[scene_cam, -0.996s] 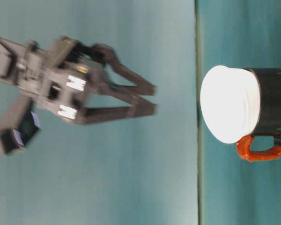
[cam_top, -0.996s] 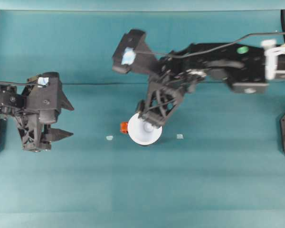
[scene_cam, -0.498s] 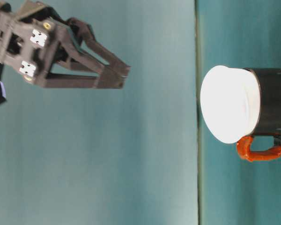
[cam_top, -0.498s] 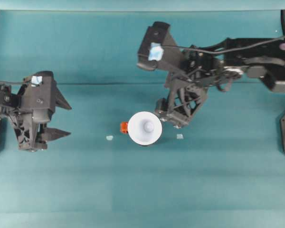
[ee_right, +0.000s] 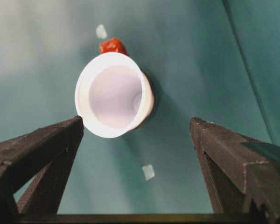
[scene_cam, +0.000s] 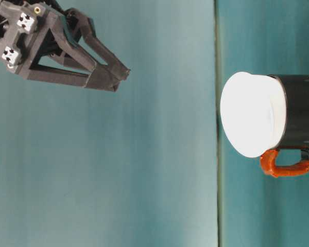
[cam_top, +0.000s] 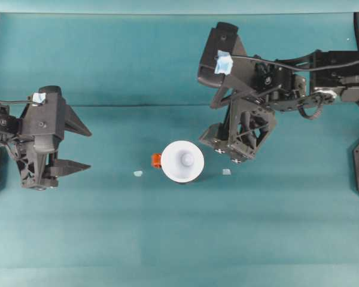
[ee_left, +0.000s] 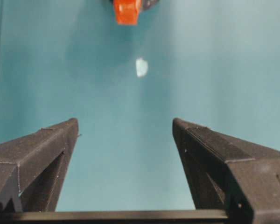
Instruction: Put the paper cup into the moved red handle cup holder.
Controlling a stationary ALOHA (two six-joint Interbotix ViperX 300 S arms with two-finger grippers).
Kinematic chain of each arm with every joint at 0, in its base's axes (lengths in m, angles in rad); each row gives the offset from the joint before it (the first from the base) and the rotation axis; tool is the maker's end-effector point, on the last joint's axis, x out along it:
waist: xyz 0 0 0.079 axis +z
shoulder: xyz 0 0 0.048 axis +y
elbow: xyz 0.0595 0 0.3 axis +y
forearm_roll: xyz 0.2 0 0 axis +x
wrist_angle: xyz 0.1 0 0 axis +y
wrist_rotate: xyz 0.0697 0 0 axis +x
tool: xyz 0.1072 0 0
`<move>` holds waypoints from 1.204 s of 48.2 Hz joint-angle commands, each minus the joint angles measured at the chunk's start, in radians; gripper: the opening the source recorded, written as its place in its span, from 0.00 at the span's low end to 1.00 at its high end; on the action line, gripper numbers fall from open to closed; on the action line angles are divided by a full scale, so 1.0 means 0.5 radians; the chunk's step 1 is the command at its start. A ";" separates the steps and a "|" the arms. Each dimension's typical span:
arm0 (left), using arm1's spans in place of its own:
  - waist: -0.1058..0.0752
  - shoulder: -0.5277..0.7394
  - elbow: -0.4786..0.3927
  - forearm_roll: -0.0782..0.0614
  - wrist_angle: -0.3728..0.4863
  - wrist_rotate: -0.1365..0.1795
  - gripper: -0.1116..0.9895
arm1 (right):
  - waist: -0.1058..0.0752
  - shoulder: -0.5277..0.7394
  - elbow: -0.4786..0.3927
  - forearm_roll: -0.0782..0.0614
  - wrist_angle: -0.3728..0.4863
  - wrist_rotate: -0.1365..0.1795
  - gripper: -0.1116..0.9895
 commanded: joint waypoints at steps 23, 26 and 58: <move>0.003 -0.015 -0.021 0.003 -0.046 0.015 0.92 | 0.012 -0.147 -0.021 0.003 -0.018 -0.009 0.78; 0.003 -0.021 -0.018 0.003 -0.077 0.015 0.92 | 0.012 -0.147 -0.021 0.003 -0.018 -0.009 0.78; 0.003 -0.034 -0.012 0.003 -0.147 0.000 0.92 | 0.012 -0.144 -0.021 0.003 -0.018 -0.009 0.78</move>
